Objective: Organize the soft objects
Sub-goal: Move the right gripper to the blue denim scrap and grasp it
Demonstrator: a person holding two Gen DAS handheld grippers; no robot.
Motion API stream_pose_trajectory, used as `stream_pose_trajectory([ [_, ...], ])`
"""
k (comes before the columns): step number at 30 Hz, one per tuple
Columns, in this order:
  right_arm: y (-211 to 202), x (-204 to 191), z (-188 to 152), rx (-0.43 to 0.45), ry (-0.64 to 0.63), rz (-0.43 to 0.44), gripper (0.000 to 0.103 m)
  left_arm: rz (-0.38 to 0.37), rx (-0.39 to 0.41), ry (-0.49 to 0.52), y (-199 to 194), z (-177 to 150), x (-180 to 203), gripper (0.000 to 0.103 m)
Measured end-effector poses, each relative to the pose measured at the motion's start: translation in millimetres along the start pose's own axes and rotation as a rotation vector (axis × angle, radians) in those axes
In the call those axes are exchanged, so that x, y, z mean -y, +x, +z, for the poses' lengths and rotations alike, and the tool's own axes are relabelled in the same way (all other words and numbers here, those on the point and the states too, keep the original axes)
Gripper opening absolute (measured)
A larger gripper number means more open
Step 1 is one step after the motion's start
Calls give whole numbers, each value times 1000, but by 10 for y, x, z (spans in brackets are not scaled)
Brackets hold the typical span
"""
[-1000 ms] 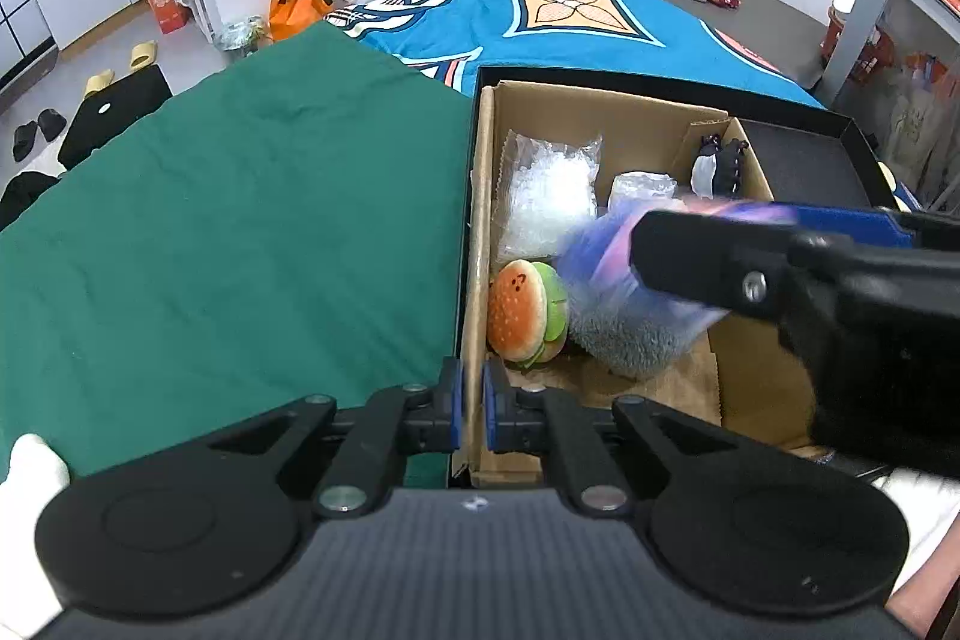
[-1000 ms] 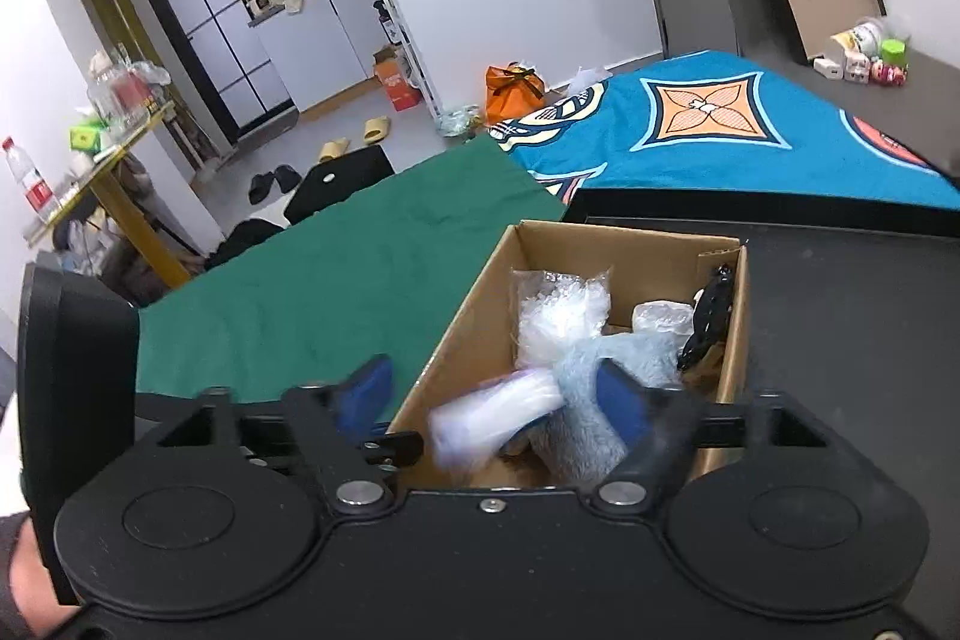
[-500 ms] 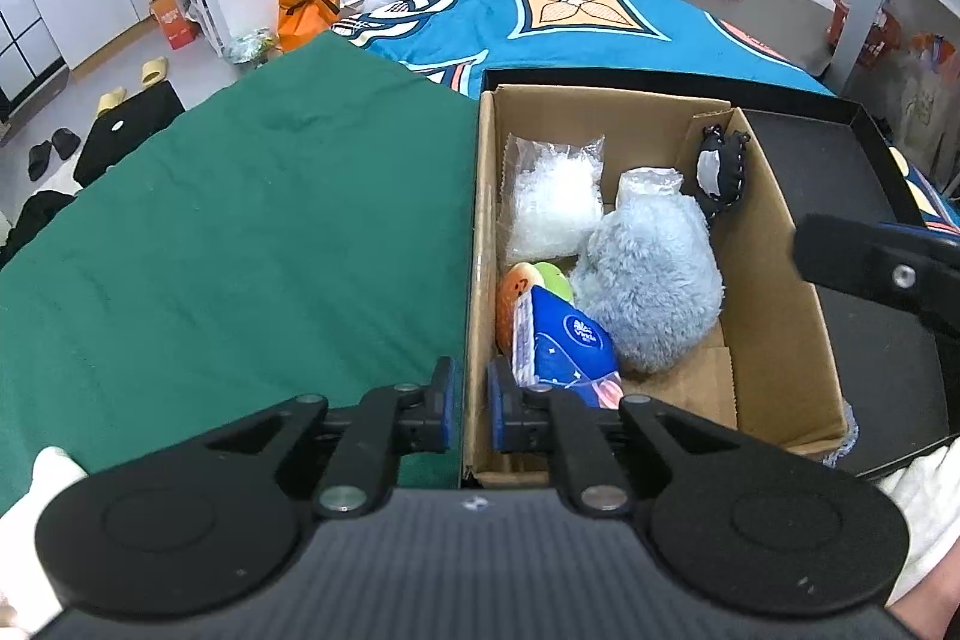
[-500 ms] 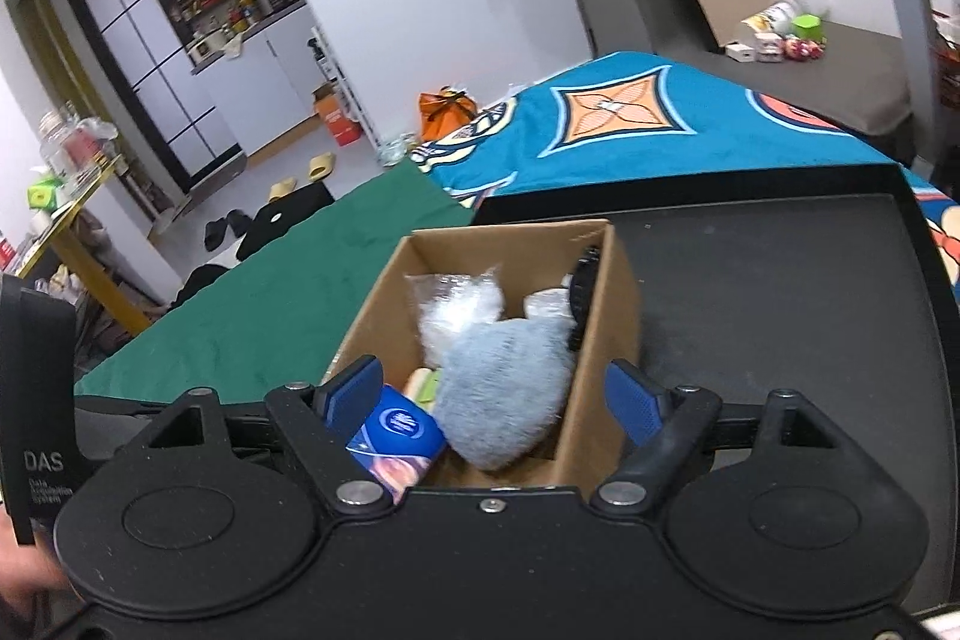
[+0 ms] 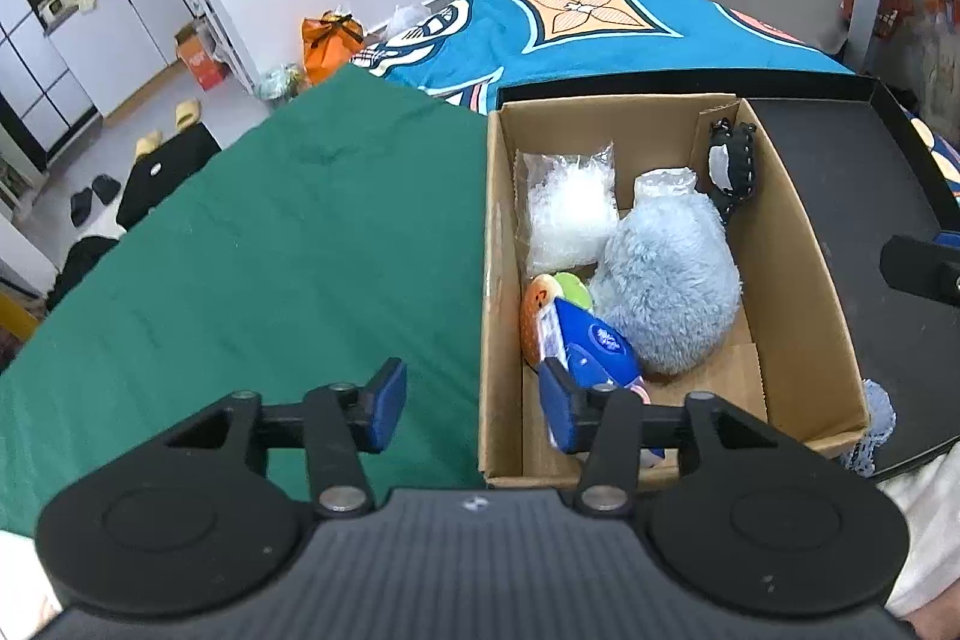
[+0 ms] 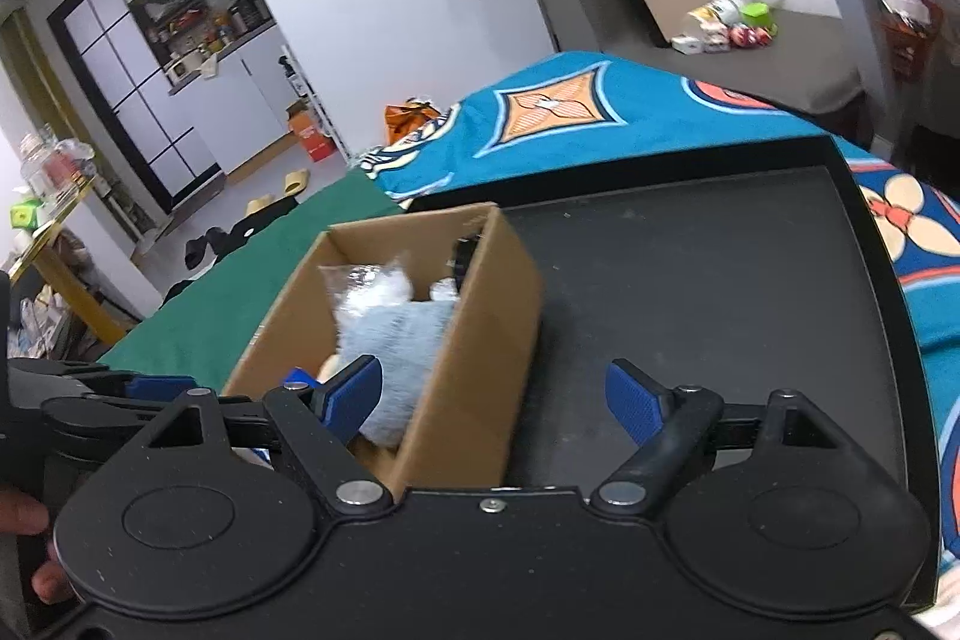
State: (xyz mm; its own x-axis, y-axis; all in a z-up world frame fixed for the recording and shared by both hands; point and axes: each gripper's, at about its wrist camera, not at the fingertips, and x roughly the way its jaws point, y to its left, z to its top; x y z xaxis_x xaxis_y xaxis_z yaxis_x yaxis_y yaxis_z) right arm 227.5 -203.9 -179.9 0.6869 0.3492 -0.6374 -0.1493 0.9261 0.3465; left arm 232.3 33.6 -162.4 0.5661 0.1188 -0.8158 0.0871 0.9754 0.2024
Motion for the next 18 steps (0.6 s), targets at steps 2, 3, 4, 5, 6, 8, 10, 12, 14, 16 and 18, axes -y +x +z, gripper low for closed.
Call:
stream_pose_trajectory([
  [2,21,85,-35,-14,5,-8,81,12,0,15,-3,8,30,54],
  [3,30,120,-58,-22,4,-13,81,18,1,21,-2,14,43,54],
  [4,46,154,-83,-33,1,-17,81,22,4,22,-5,19,49,55],
  [5,61,180,-99,-47,-1,-20,81,27,5,22,-6,25,53,56],
  [6,81,209,-116,-69,-2,-22,81,34,4,22,-1,29,52,56],
  [8,123,256,-148,-114,-16,-17,81,44,-2,24,10,42,66,56],
  [10,149,280,-186,-137,-36,-19,81,51,-15,29,31,56,89,56],
  [12,181,301,-230,-157,-55,-11,81,60,-26,31,42,70,114,56],
  [14,209,314,-269,-183,-65,-7,81,67,-30,31,43,85,127,56],
  [16,235,337,-314,-202,-70,1,81,84,-38,41,63,99,157,56],
  [18,250,349,-342,-213,-69,-1,81,103,-43,56,84,105,193,56],
])
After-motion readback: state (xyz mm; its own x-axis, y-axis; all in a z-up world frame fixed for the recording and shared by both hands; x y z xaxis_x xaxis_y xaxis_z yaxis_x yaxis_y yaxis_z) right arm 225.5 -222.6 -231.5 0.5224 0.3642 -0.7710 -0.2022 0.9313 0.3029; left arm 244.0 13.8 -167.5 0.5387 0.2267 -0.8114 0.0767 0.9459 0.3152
